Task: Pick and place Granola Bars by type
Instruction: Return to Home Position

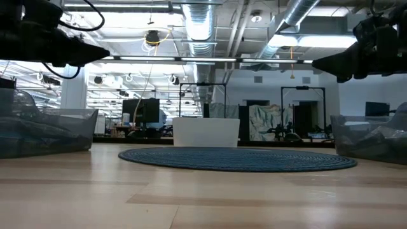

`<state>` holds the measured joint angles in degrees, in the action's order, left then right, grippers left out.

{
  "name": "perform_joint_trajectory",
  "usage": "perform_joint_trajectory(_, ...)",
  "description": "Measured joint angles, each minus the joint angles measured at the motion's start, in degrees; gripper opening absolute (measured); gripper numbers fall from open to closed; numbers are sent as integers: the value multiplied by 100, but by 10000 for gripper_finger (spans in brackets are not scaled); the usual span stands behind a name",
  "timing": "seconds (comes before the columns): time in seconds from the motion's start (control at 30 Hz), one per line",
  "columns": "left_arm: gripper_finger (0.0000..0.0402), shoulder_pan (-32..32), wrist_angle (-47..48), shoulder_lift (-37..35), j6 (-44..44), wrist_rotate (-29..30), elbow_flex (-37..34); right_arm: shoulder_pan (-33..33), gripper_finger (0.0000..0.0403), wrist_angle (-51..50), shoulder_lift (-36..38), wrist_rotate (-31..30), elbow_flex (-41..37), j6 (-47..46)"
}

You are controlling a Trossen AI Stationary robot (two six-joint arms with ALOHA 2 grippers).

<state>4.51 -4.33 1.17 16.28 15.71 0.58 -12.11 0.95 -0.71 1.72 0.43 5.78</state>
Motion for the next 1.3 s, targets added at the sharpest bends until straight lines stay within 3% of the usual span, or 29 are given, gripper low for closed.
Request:
perform_joint_trajectory(0.27,165,0,153,35,291,-999,-4,360,0,0,-83,30,-4,171)
perform_joint_trajectory(0.57,165,0,218,33,244,-1358,-7,696,0,28,-83,138,-7,125)
perform_joint_trajectory(0.97,165,0,141,33,281,-863,-13,477,0,-4,-83,-31,-11,113)
perform_joint_trajectory(1.3,165,0,139,33,283,-839,-15,460,0,-4,-83,-31,-11,66)
